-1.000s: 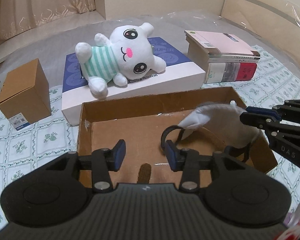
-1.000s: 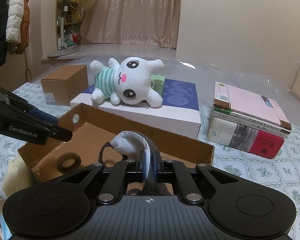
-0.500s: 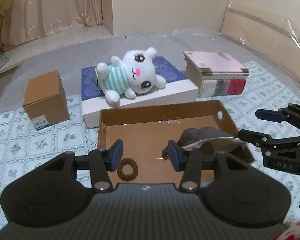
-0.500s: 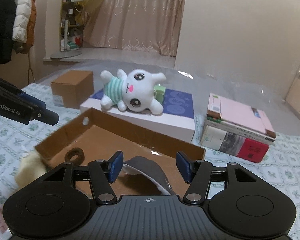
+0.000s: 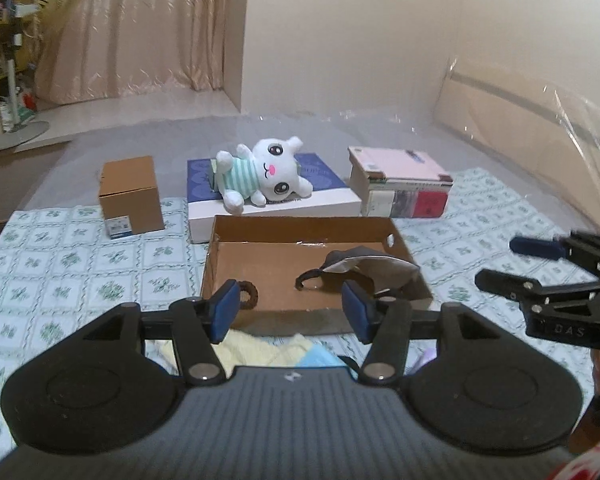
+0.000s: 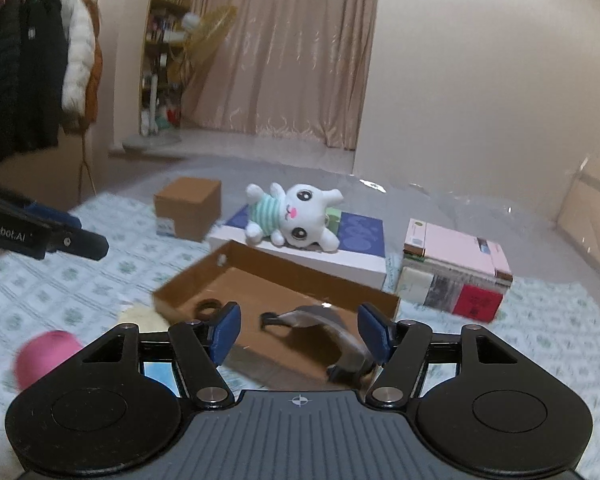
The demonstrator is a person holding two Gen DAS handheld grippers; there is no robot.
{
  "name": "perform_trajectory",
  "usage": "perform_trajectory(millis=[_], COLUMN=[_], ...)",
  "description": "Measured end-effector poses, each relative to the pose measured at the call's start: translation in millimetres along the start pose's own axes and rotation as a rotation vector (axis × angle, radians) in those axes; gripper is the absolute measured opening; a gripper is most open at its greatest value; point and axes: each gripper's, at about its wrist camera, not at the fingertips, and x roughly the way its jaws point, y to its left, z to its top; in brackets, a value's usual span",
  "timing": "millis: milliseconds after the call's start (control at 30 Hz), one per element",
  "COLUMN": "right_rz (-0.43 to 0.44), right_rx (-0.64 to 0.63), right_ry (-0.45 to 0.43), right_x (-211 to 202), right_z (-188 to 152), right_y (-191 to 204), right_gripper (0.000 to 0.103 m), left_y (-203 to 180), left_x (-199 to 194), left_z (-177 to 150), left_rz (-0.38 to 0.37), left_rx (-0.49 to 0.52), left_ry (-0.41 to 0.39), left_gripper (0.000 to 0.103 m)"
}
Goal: Organize soft objects
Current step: 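Move both grippers back from the box toward the pile beside the pink cup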
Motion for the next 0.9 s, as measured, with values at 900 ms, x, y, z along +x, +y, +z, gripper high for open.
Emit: perform_trajectory(millis=[900], right_rz=[0.051], right_rx=[0.124], right_ry=[0.145], right_x=[-102.8], right_z=[-162.8], right_y=[64.3], right_gripper=[0.066], left_y=[-44.5], left_x=[-93.2], left_z=[-206.8], left_rz=[0.142], left_rx=[0.040], left_ry=[-0.028], left_gripper=[0.069])
